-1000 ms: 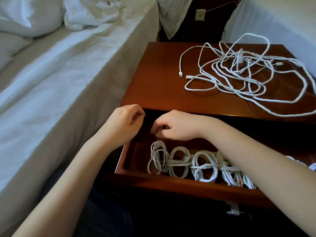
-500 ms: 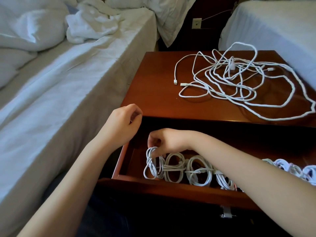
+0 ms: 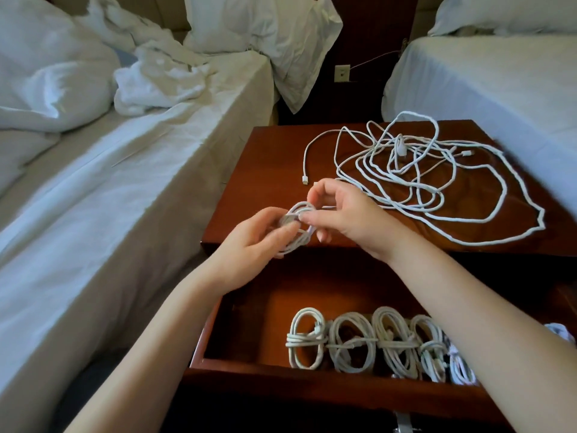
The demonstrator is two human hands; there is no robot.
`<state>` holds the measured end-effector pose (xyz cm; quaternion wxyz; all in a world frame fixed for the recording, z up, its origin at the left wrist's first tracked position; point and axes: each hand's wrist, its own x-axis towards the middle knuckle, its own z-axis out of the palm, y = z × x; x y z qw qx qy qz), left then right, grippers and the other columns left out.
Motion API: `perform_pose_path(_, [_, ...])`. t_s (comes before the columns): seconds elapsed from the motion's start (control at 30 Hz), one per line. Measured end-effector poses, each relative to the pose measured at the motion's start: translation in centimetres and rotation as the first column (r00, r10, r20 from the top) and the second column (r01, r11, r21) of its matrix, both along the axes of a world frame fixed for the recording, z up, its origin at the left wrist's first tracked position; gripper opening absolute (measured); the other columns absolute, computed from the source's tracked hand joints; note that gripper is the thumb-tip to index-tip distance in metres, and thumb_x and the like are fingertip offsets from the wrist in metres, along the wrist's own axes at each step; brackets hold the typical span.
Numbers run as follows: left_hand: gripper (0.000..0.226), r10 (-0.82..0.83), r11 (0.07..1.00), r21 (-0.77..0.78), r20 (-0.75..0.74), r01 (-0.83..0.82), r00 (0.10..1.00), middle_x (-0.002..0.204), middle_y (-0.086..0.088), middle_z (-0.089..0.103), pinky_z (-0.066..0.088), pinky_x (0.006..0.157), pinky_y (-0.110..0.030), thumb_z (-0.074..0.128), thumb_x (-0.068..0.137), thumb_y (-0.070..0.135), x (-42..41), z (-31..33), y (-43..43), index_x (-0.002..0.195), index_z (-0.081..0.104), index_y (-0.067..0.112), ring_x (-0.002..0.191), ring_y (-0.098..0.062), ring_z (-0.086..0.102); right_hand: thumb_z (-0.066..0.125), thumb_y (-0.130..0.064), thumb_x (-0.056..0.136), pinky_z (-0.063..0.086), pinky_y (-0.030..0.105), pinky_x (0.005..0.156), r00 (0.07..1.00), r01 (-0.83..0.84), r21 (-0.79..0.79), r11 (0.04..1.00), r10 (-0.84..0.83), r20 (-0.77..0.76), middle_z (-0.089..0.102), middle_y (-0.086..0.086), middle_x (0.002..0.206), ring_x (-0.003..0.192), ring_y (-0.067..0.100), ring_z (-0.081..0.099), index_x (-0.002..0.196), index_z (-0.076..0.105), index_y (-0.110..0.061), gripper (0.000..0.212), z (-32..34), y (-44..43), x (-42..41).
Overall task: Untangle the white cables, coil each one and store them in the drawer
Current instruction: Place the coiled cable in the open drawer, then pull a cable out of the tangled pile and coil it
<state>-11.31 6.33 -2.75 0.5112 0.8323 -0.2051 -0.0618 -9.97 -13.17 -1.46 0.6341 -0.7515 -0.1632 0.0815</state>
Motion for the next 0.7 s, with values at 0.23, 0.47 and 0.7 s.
perform_pose_path(0.23, [0.024,0.039,0.998,-0.045,0.068,-0.036,0.997,0.078,-0.008,0.07,0.055,0.054,-0.028,0.041,0.101,0.009,1.9,-0.1,-2.5,0.102,0.063,0.017,0.063,-0.022,0.071,0.072,-0.02,0.074,0.044,0.017,0.047,0.968,0.232,0.354,0.906,-0.178,-0.179,0.06,0.0,0.064,0.048,0.008,0.051,0.087,0.059,-0.01,0.021,-0.3,-1.8,1.0])
perform_pose_path(0.47, [0.027,0.241,0.97,-0.038,0.032,-0.24,0.97,0.074,-0.006,0.068,0.047,0.05,-0.026,0.043,0.097,0.007,6.3,1.4,-4.5,0.092,0.07,0.009,0.057,-0.014,0.061,0.061,-0.009,0.093,0.049,0.02,0.056,0.897,0.442,0.39,0.808,-0.406,-0.177,0.061,-0.001,0.064,0.055,0.008,0.056,0.089,0.061,-0.009,0.004,-0.6,-3.2,1.7])
perform_pose_path(0.7, [0.042,0.001,0.984,-0.178,-0.131,-0.024,0.991,0.11,-0.003,0.069,0.054,0.087,-0.042,0.055,0.078,0.039,6.8,1.0,-6.0,0.115,0.064,0.022,0.103,-0.019,0.065,0.06,-0.007,0.093,0.053,0.022,0.064,0.833,0.552,0.397,0.733,-0.509,-0.216,0.072,-0.003,0.075,0.065,0.008,0.066,0.094,0.065,-0.011,0.006,-0.8,-3.9,2.2])
